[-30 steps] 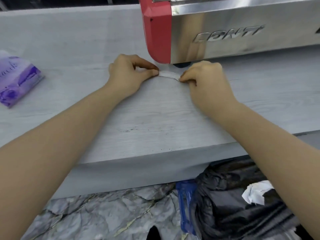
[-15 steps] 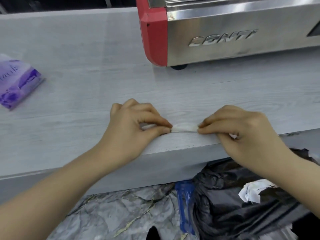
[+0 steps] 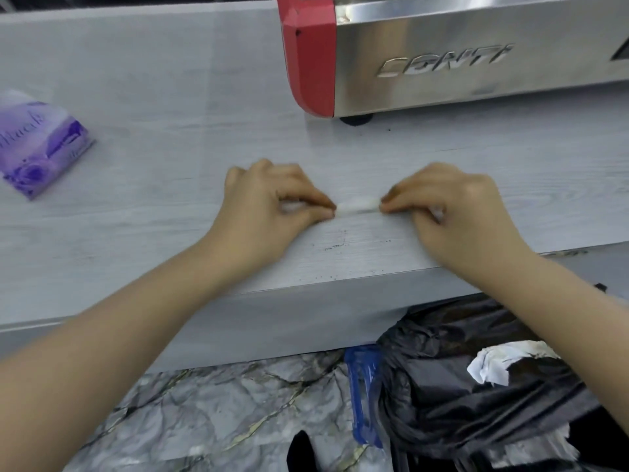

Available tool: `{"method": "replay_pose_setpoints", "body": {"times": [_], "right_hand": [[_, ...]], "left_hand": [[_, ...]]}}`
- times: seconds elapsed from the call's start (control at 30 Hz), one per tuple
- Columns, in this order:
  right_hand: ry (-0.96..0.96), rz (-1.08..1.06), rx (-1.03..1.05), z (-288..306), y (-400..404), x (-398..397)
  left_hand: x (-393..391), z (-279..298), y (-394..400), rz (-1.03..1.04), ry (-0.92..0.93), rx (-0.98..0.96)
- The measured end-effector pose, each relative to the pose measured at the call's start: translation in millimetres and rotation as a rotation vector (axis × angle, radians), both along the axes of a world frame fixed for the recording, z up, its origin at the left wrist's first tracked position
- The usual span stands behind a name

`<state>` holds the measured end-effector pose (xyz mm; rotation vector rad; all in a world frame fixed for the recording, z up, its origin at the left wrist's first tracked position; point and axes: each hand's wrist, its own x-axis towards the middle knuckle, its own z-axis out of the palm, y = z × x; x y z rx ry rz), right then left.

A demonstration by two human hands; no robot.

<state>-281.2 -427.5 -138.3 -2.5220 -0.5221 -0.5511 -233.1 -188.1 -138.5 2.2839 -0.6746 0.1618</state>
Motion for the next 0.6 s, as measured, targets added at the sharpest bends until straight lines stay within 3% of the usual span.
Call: {"method": "replay_pose_setpoints", "body": {"times": [0.13, 0.33, 0.6], "right_hand": [[0.111, 0.105, 0.036, 11.6, 10.9, -21.8], [0.245, 0.211, 0.142, 29.0, 70.4, 54.9], [0.306, 0.464, -0.030, 18.4, 141.4, 101.3]], "left_hand": [[-27.7, -0.1, 16.8, 0.034, 0.026, -0.045], [-7.8, 6.5, 71.3, 0.309, 0.022, -0.088], [-29.8, 2.5, 122.9, 0.507, 0.030, -0.043]]}}
